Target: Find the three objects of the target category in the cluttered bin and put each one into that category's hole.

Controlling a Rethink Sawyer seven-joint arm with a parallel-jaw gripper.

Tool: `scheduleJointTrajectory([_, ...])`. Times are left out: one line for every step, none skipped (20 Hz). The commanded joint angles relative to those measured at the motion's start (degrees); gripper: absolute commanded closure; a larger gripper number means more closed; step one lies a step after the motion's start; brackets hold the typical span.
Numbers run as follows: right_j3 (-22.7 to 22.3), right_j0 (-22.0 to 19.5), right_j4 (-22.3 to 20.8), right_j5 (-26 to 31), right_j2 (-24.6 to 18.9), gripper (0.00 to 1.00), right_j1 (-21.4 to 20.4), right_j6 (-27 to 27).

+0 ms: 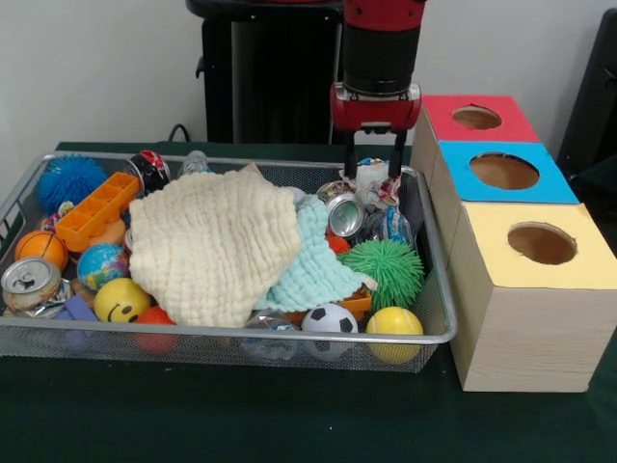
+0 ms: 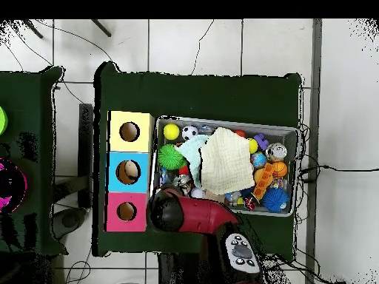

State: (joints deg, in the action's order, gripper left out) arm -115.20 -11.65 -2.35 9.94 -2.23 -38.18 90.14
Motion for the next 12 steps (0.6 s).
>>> scheduleJointTrajectory([5.8,-0.1,2.7,-5.7,-2.6,0.00,4.6,11.7])
scheduleJointTrajectory([6.0,0.1,2.7,-5.9,-2.3,0.00,4.7,11.7])
scheduleJointTrajectory([6.0,0.3,2.7,-5.9,-2.0,0.00,4.6,11.7])
scheduleJointTrajectory([6.0,0.4,2.7,-6.0,-1.8,0.00,4.7,11.7])
scheduleJointTrajectory([6.1,0.5,2.8,-6.0,-1.6,0.00,4.8,11.7])
scheduleJointTrajectory([6.1,0.6,2.8,-6.0,-1.5,0.00,5.0,11.6])
scheduleJointTrajectory([5.9,0.6,2.7,-6.2,-1.5,0.00,5.3,11.6])
scheduleJointTrajectory([5.9,0.7,2.9,-5.8,-1.4,0.00,5.7,11.5])
scheduleJointTrajectory([5.9,0.7,3.0,-5.6,-1.4,0.00,6.0,11.5])
scheduleJointTrajectory([5.8,0.8,3.1,-4.9,-1.4,0.00,6.3,11.4])
scheduleJointTrajectory([5.7,0.8,3.2,-4.7,-1.3,0.00,6.5,11.6])
scheduleJointTrajectory([5.7,0.9,3.4,-4.1,-1.2,0.00,6.7,11.6])
